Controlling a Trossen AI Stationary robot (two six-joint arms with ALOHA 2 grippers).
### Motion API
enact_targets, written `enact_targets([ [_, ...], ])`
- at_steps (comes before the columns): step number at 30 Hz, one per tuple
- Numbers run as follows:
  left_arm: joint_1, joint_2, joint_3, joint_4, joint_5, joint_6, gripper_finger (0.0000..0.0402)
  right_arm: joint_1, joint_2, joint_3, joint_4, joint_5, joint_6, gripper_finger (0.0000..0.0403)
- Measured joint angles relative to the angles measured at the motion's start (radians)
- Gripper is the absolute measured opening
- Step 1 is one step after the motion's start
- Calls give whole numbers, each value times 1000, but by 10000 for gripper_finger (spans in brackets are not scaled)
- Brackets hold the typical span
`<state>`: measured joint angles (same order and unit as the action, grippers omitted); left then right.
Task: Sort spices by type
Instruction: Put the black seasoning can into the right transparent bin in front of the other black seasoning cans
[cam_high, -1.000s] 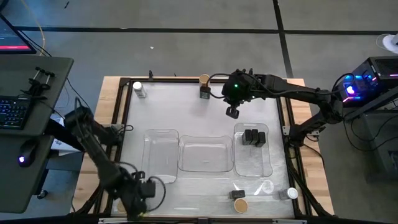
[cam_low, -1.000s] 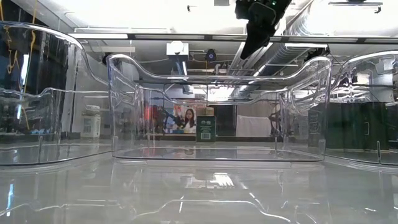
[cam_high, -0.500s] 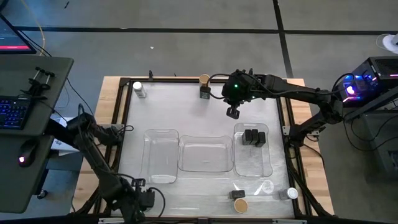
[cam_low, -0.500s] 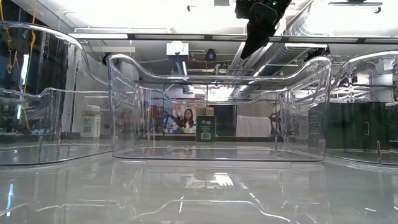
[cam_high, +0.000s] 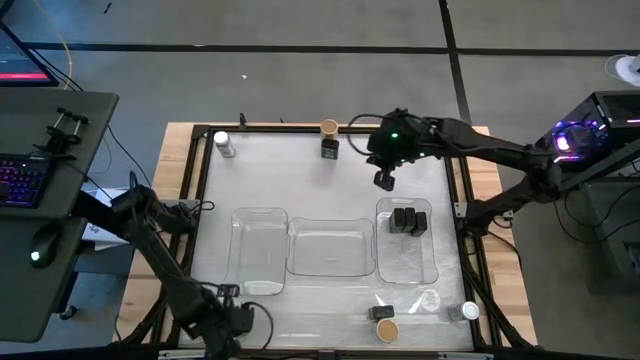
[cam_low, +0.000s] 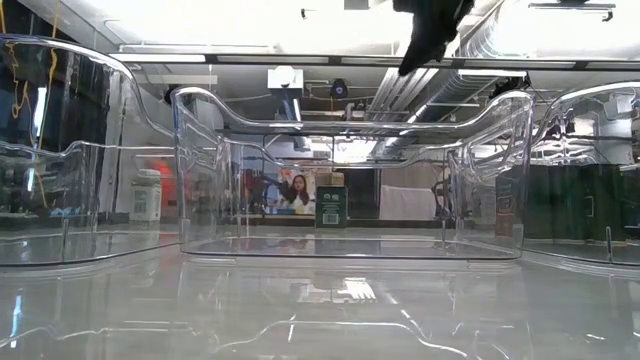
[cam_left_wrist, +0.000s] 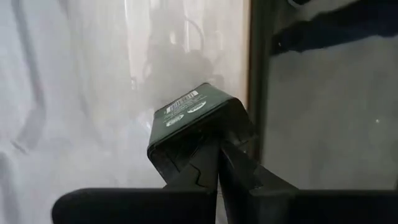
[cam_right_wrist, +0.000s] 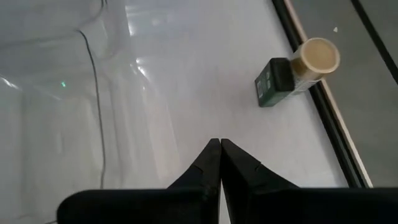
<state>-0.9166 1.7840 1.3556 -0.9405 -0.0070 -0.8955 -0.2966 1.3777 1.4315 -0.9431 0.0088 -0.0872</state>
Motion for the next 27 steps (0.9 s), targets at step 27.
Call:
enact_targets([
  [27, 478, 6, -6, 363, 105, 991, 0, 9, -183, 0, -78, -81, 222, 0],
])
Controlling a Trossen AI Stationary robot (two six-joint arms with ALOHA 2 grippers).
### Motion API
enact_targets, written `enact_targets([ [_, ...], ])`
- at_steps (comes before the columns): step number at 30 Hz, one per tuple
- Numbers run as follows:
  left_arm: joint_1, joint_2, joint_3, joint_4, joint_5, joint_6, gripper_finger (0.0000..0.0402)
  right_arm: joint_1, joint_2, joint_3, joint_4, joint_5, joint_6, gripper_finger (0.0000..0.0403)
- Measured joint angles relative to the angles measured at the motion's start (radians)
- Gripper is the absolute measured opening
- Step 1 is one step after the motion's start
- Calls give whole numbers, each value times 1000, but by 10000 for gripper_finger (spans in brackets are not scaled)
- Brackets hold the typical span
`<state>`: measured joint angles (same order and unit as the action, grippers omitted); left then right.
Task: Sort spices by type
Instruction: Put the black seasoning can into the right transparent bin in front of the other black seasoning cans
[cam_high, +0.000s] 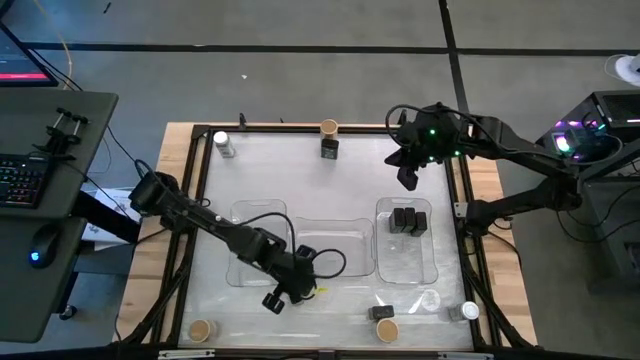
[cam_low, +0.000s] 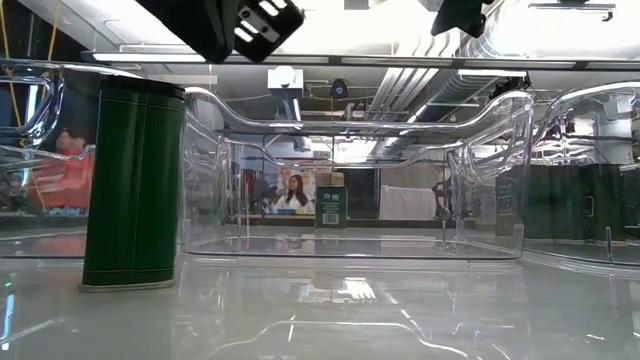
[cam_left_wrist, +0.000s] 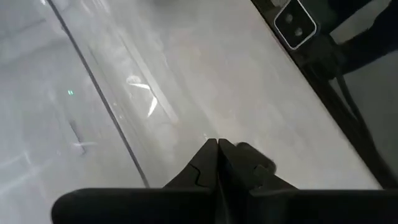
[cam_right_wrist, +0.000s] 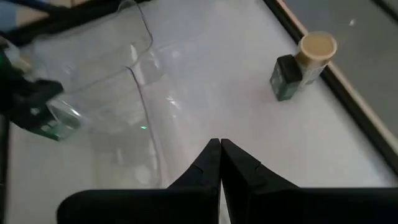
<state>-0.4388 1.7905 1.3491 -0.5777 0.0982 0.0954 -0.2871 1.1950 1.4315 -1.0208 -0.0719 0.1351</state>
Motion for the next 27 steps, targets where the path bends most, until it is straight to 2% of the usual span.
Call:
enact_targets([
  [3, 7, -5, 0, -10, 2, 25, 0, 30, 0, 0, 15, -12, 73, 0],
  [8, -28, -76, 2, -125, -29, -72, 0, 145, 9, 0, 179, -60, 207, 0],
  [13, -119, -134, 2, -189, -68, -110, 0, 262, 34, 0, 282, 100, 230, 0],
  [16, -165, -109, 2, -151, -131, -19, 0, 293, 45, 0, 281, 158, 226, 0],
  [19, -157, -63, 2, -104, -176, 52, 0, 307, 49, 0, 273, 169, 227, 0],
  [27, -82, 16, 2, -114, -166, 79, 0, 309, 48, 0, 259, 170, 212, 0],
])
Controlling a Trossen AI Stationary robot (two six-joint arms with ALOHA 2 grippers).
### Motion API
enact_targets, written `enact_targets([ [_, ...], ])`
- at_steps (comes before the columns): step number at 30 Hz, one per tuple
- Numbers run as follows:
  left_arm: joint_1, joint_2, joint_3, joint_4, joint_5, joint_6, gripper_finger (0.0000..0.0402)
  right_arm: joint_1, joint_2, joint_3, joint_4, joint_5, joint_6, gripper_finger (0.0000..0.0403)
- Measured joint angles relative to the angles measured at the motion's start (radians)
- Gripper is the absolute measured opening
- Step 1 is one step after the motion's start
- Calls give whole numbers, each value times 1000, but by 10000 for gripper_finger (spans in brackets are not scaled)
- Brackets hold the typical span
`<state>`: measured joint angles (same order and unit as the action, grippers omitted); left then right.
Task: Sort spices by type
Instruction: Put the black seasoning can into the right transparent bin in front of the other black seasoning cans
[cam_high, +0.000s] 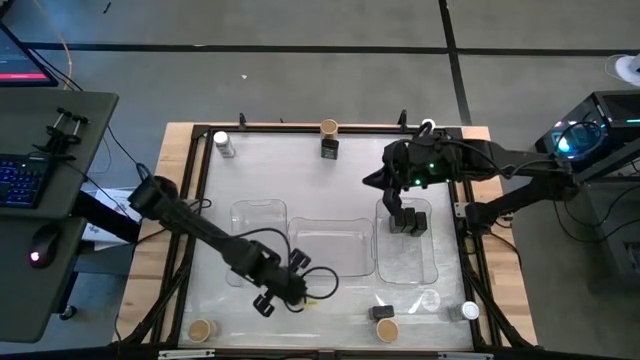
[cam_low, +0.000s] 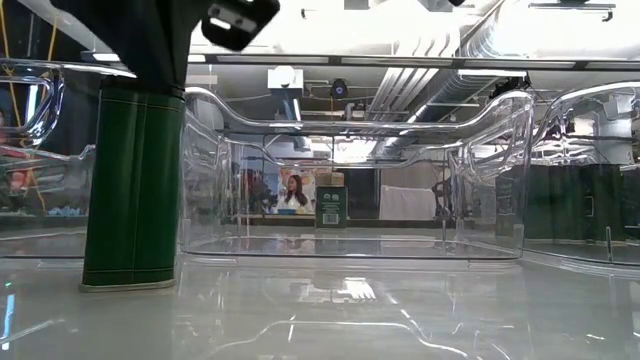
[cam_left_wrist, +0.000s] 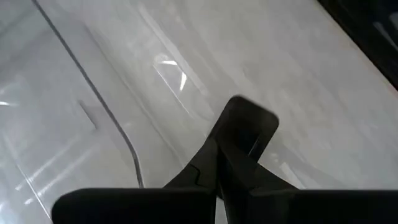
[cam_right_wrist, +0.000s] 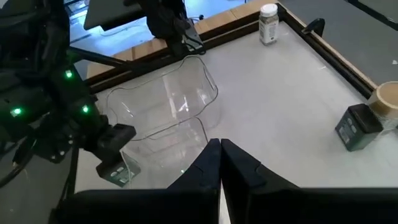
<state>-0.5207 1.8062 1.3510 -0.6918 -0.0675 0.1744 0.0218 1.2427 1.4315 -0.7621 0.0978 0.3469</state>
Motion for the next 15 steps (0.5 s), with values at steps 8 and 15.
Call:
enact_targets([
  [8, -12, 11, 0, 11, 32, 18, 0, 0, 0, 0, -46, 0, -15, 0],
  [15, -8, 57, 4, 174, 45, -2, 0, 0, 0, 0, -79, 0, -34, 0],
])
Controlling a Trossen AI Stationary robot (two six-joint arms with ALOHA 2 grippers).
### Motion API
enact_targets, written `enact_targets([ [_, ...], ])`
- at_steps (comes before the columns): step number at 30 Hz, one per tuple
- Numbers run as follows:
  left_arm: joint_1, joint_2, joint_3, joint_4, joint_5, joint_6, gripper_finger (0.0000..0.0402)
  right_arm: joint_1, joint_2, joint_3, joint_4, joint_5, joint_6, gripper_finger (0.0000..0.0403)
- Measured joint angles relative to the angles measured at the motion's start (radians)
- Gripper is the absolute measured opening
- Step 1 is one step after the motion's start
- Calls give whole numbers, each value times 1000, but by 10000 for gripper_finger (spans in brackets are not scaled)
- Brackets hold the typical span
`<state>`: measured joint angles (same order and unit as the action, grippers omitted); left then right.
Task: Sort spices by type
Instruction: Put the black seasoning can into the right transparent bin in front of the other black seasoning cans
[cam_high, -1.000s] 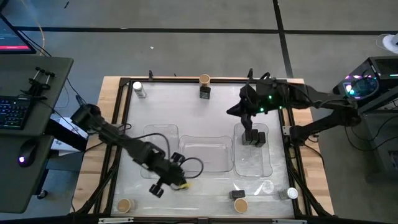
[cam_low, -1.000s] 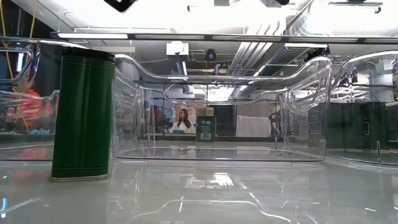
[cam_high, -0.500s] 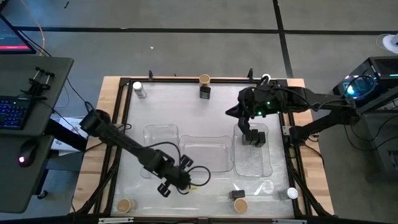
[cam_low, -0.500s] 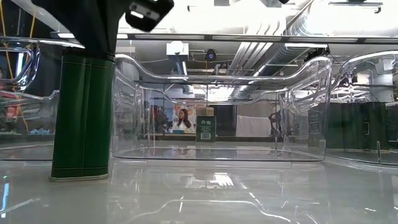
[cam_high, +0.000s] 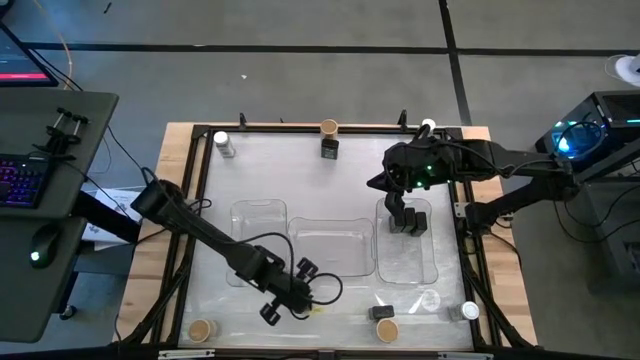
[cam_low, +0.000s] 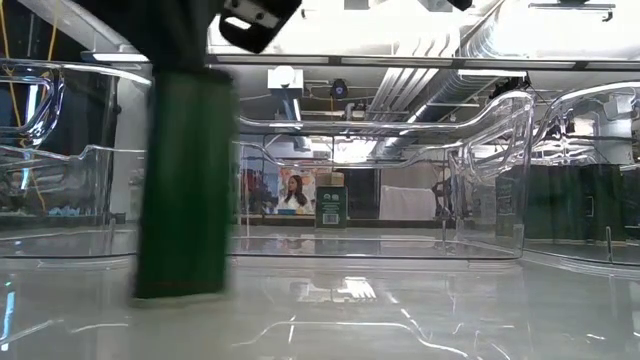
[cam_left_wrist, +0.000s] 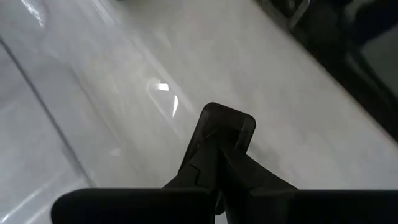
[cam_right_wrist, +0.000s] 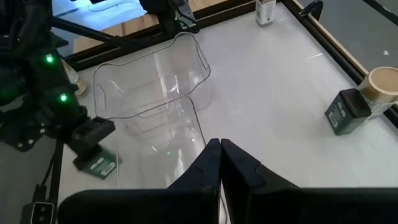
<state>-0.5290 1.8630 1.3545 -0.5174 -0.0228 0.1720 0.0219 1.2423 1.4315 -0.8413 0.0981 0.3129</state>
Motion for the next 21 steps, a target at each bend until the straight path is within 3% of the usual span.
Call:
enact_targets([
  [16, 63, 110, -3, 391, -30, -68, 0, 6, -6, 0, 4, -55, 1, 0],
  [21, 89, 144, 73, 401, -41, -63, 0, 14, -6, 0, 24, -57, -1, 0],
])
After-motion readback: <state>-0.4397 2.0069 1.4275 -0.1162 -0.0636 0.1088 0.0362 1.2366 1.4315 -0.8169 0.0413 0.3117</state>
